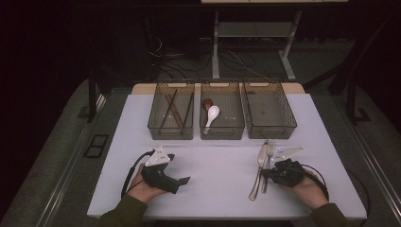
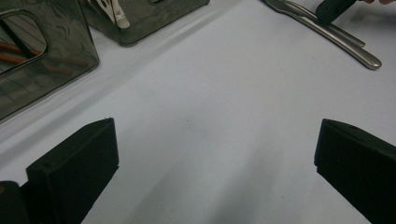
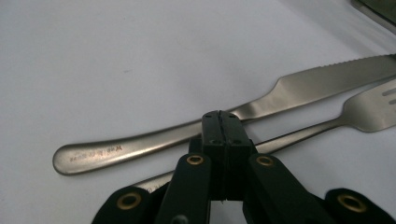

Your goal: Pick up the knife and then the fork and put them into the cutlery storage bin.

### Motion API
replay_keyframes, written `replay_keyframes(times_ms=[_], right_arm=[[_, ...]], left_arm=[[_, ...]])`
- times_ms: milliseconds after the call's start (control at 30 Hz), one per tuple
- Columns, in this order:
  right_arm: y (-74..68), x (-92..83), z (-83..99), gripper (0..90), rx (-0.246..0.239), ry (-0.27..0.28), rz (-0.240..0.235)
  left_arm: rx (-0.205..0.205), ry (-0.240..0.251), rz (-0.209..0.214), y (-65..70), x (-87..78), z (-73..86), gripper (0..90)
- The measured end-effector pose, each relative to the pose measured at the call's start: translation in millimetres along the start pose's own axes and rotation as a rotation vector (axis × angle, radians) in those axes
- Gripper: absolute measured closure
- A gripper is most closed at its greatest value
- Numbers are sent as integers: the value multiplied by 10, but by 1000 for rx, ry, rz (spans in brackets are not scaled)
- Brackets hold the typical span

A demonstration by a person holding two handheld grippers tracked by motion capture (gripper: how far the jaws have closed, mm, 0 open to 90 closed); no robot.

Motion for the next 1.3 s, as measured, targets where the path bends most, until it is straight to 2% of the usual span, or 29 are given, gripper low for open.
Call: replay_keyframes(times_ms=[500, 567, 867, 1300], right_arm=[[18, -72, 162, 900, -8, -58, 43], [36, -93, 191, 900, 3, -61, 49], [236, -223, 357, 900, 57, -89, 83], [531, -343, 498, 900, 94, -118, 151]], left_arm=[[10, -11, 1, 9, 7, 10, 0], [10, -11, 1, 8, 3, 11, 0], [12, -12, 4, 13, 1, 11, 0], [12, -9, 8, 22, 3, 7, 0]])
Point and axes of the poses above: each handheld gripper's, and its own axes: x roughly forward along the jaws, z roughly out of its underside, y roughly to its right, the point moved 9 cm from there along x, roughly forward along the jaws, and after that the axes turned 7 degrees about -y, right-handed, at the moved point
